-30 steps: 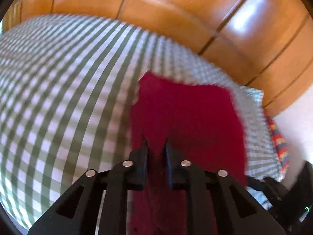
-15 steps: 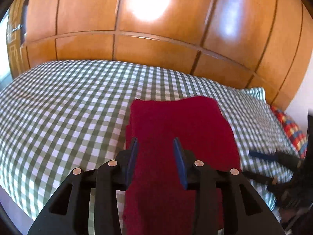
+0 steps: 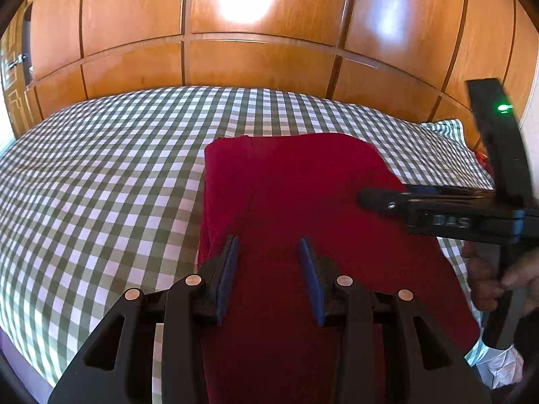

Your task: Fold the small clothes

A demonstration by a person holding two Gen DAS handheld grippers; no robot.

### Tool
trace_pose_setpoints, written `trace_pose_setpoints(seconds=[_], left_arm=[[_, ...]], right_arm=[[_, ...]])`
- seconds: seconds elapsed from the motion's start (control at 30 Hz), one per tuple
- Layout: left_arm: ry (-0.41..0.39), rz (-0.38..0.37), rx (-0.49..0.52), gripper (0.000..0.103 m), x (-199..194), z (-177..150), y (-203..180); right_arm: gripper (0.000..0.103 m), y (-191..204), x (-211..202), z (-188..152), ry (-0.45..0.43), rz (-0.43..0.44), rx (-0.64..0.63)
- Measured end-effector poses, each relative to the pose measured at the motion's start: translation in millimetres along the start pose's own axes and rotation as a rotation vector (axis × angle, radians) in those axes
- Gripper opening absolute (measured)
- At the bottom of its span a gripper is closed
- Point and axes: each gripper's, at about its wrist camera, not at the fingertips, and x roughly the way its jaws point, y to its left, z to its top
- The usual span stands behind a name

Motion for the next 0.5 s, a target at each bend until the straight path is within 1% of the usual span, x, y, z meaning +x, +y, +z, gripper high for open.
trace_pose_setpoints(seconds=[0.1,0.2,0.3,0.37,0.43,0.5], left_arm=[[-0.001,0.003,0.001,0.037,2.9,-1.1,-0.4],[-0.005,-0.004,-0.011,0.037,2.5,-1.8,0.7],[-0.007,0.001,-0.009,0.037,0.6,-1.5,-1.0],[-0.009,0.006,-0.010,0.037,-0.9,-2.0,-1.9],[-0.011,0.009,-0.014,0.037,-2.9,-3.1,-2.5],[-0.012,0.011,-0.017,0.037,-5.1,-3.6,-2.6]], right_arm=[[0.070,-3.8,7.5,-2.3,-0.005,0.012,0.033],[0.071,-4.1,6.4,-1.6,-0.013,0.003,0.026],[0.074,-2.1,1.0,-1.9,-0.024,-0.002,0.033],[0.079,-2.9,-9.9,-7.6,-0.034,-0.015,0.047],[0.084,-6.2,-21.4,-12.8,-0.039,-0.008,0.074],[0.086,-8.1,-30.3,-17.3,-0.045,-0.007,0.090]])
